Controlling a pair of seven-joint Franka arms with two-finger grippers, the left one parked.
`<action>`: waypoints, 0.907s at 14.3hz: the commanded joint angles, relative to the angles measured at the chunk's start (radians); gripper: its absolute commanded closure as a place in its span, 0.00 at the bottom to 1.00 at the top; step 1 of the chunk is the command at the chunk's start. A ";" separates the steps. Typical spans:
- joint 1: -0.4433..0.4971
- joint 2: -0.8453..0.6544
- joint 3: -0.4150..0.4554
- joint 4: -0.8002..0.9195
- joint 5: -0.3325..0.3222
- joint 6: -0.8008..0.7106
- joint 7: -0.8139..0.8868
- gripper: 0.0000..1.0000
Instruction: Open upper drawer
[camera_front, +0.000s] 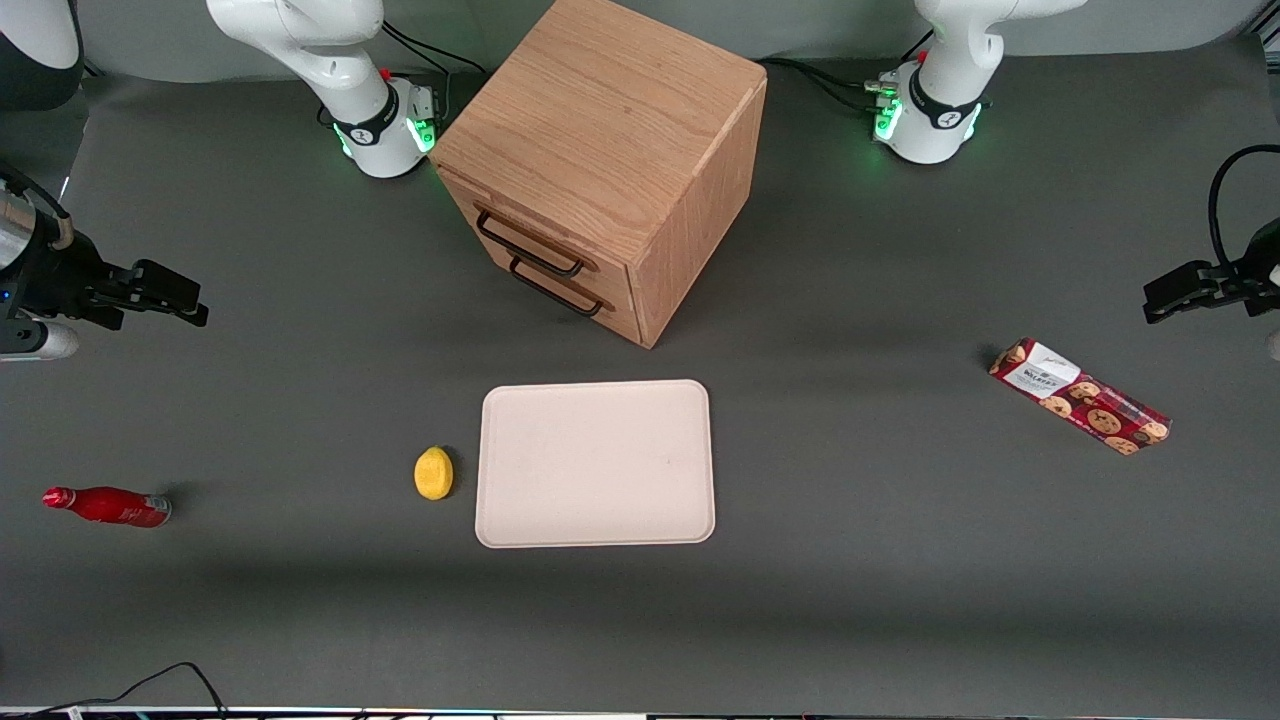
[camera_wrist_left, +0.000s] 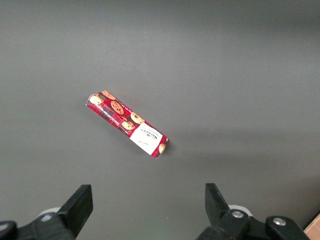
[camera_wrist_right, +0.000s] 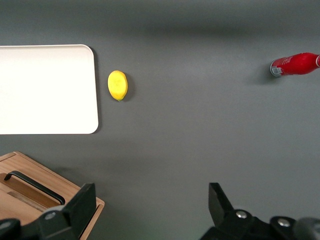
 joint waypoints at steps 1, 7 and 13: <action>0.006 -0.015 -0.008 -0.017 -0.001 0.003 0.016 0.00; -0.002 -0.104 0.014 -0.156 -0.009 0.053 -0.131 0.00; -0.020 -0.152 0.155 -0.258 0.092 0.061 -0.352 0.00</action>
